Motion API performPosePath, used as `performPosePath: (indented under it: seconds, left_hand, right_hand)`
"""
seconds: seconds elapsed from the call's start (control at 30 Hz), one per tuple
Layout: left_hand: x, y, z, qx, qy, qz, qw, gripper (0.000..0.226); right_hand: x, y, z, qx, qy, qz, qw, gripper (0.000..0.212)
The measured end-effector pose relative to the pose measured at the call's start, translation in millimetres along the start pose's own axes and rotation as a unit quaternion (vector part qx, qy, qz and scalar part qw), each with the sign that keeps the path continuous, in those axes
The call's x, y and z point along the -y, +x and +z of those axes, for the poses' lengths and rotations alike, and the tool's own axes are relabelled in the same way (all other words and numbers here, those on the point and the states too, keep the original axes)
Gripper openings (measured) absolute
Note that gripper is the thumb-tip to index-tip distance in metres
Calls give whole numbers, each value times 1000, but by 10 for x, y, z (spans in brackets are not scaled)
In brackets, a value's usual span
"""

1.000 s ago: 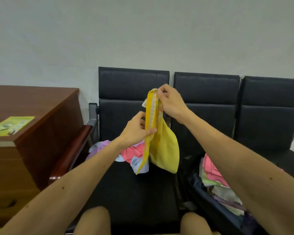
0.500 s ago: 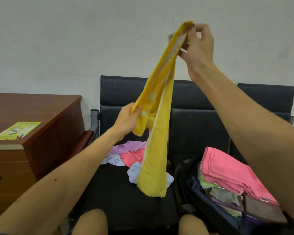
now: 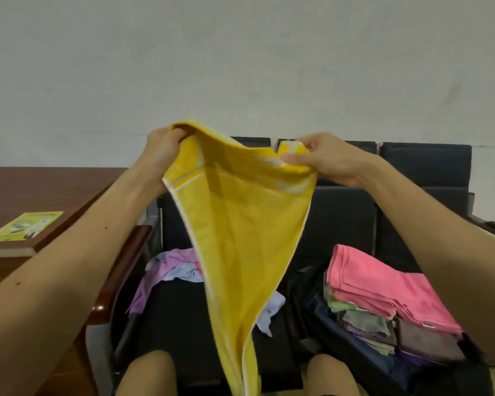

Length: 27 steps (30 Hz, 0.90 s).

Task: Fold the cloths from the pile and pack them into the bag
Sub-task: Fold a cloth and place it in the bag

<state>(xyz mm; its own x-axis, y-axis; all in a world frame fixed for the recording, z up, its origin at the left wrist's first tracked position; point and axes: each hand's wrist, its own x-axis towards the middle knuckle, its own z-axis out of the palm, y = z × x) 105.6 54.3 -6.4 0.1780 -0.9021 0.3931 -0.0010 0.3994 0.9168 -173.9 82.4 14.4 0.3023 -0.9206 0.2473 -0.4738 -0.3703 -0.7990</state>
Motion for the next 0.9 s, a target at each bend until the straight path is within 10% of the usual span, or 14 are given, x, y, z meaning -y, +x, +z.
performPosePath:
  seconds: [0.17,0.3,0.47,0.63,0.9]
  left_hand:
    - [46,-137,-382,229,116,-82,963,7]
    - [150,-300,-618,403,354,-167,827,34]
    - [600,-521,-711,342,250,-193,885,17]
    - [1337,-857,-931,203,27,-240,949,71]
    - [2300,-1610,-802,-57,6,-273,960,21]
  right_hand:
    - [-277,-337,-46,58,42,25,997,34]
    - [-726,-445,-9,-179,-86,-29,980,16]
    - [-1236,-558,429,-256,-78,-21,963,14]
    - [-1659,-824,855,-279,5,51,959,18]
    - [-2382,-1272,1609,-239,54,137,960,19]
